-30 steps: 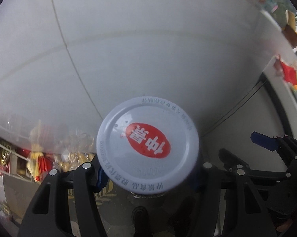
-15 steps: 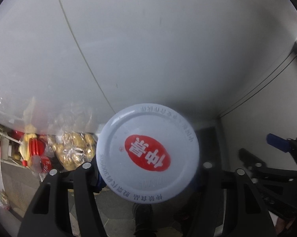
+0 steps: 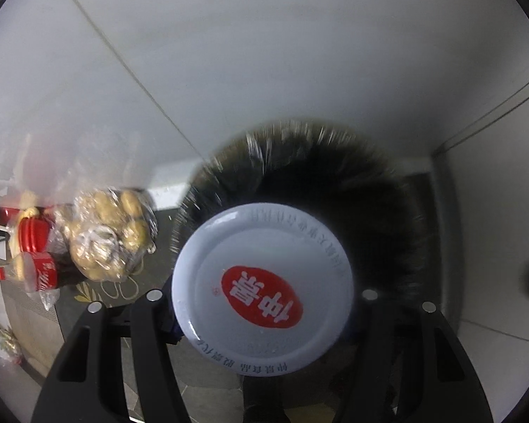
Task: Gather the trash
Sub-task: 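Open the left gripper to drop the jar into the bin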
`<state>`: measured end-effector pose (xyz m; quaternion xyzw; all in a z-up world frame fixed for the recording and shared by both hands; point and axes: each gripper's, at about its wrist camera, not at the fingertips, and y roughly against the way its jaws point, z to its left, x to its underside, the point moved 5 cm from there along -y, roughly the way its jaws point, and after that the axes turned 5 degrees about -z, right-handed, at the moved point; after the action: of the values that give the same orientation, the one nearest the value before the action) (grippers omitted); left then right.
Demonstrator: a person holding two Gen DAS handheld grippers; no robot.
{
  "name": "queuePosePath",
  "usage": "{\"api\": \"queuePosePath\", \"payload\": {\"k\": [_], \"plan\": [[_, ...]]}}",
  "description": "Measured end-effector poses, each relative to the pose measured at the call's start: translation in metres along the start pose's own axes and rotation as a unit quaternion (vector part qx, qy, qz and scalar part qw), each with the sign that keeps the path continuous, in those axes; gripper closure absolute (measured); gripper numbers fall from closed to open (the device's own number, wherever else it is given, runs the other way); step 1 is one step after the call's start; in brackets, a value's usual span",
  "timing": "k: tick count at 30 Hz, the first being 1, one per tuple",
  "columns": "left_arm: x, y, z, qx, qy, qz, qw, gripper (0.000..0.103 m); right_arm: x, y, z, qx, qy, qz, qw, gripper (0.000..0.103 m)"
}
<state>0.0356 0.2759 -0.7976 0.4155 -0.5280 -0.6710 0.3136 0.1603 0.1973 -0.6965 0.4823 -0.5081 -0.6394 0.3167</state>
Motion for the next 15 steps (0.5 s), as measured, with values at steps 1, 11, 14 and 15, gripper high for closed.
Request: {"api": "queuePosePath", "payload": {"k": [1,11,14,15], "plan": [[0.004,-0.016,-0.001,0.0,0.002,0.009,1.0,0.042,0.001,-0.005,0.0,0.0,0.0,0.001,1.0,0.031],[0.029,-0.115,-0.024,-0.016,-0.034,0.075,0.9965,0.041,0.02,-0.024,-0.018,0.011,-0.009,0.013,1.0,0.031],[0.031,-0.126,-0.025,-0.017,-0.034,0.08,0.9961,0.041,0.028,-0.031,-0.022,0.014,-0.01,0.018,1.0,0.031],[0.032,-0.129,-0.025,-0.019,-0.034,0.084,0.9957,0.041,0.03,-0.033,-0.023,0.014,-0.01,0.02,1.0,0.031]]}}
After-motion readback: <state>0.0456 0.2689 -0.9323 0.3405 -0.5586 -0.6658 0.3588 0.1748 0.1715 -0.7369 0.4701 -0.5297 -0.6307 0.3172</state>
